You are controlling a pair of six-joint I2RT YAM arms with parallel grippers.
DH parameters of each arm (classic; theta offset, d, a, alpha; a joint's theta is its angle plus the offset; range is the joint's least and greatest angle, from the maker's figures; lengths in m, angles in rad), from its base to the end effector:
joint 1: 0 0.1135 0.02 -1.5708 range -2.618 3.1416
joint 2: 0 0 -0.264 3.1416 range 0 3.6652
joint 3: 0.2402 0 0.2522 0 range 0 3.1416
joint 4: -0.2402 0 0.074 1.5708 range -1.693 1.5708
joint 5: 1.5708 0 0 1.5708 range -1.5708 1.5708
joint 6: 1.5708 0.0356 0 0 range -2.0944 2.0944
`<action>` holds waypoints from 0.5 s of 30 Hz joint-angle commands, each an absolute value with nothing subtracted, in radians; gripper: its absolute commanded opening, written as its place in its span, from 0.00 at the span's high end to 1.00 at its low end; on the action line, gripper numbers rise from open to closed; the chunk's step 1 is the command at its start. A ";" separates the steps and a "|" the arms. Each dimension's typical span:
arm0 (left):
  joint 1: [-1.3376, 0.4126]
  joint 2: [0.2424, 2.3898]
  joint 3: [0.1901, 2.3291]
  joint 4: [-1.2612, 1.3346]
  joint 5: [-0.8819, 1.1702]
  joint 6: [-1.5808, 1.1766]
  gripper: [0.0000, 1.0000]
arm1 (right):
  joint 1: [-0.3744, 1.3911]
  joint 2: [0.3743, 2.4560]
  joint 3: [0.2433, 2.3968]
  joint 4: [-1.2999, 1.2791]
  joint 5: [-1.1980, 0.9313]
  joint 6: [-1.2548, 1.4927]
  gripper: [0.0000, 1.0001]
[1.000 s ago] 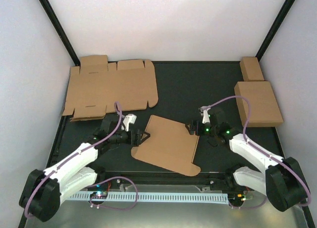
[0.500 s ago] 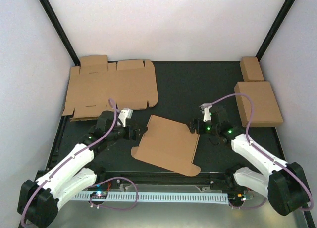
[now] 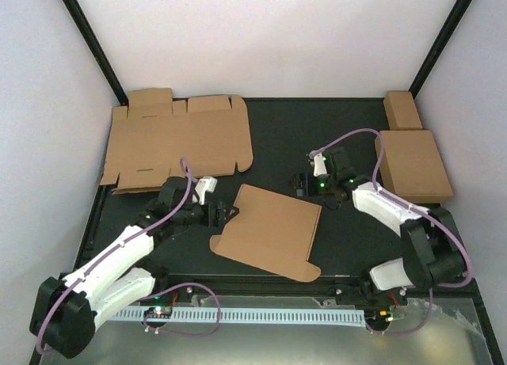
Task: Fold the paper box
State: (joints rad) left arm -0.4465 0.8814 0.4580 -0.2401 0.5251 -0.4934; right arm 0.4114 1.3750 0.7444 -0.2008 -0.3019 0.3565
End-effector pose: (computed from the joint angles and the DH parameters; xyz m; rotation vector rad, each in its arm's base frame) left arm 0.1570 -0.0950 0.2067 0.2514 2.3438 -1.0761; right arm 0.2475 0.1195 0.1967 -0.2136 2.4684 0.7078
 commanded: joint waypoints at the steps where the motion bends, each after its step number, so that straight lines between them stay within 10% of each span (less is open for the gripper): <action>1: -0.450 0.879 0.471 -0.243 0.610 -0.504 0.07 | 0.382 1.449 0.788 -0.178 -0.397 0.319 0.12; 15: -0.453 0.821 0.471 -0.283 0.623 -0.542 0.04 | 0.380 1.606 0.866 -0.210 -0.516 0.261 0.18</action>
State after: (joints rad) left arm -0.4477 0.8104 0.4580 -0.2714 0.6102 -0.5190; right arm 0.3771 1.5661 0.8291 -0.2031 -0.4500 0.2916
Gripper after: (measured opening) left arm 0.958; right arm 0.834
